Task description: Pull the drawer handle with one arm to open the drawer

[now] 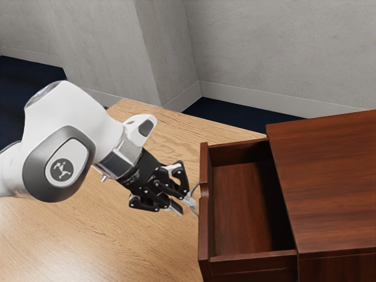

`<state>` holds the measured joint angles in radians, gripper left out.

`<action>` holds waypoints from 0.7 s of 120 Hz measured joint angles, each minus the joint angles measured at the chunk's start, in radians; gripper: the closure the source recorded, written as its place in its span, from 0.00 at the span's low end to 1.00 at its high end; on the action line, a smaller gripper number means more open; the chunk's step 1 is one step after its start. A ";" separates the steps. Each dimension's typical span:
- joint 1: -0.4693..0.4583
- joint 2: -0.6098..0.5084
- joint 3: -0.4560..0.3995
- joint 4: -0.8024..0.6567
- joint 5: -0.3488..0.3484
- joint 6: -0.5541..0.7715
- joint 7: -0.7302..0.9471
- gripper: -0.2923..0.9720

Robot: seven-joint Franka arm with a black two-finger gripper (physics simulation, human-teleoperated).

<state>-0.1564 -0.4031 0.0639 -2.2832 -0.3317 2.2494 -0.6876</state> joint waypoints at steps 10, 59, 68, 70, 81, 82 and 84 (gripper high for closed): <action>0.003 -0.012 0.000 -0.009 0.003 -0.001 -0.004 0.77; 0.009 -0.178 0.098 0.007 0.024 -0.060 0.018 0.64; 0.009 -0.194 0.140 0.078 0.059 -0.124 0.023 0.52; 0.009 -0.196 0.146 0.097 0.065 -0.142 0.025 0.50; 0.007 -0.192 0.152 0.236 0.107 -0.256 0.035 0.40; 0.006 -0.190 0.152 0.250 0.112 -0.268 0.037 0.40; 0.006 -0.184 0.152 0.279 0.122 -0.292 0.040 0.38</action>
<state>-0.1505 -0.5873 0.2162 -2.0039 -0.2097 1.9574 -0.6480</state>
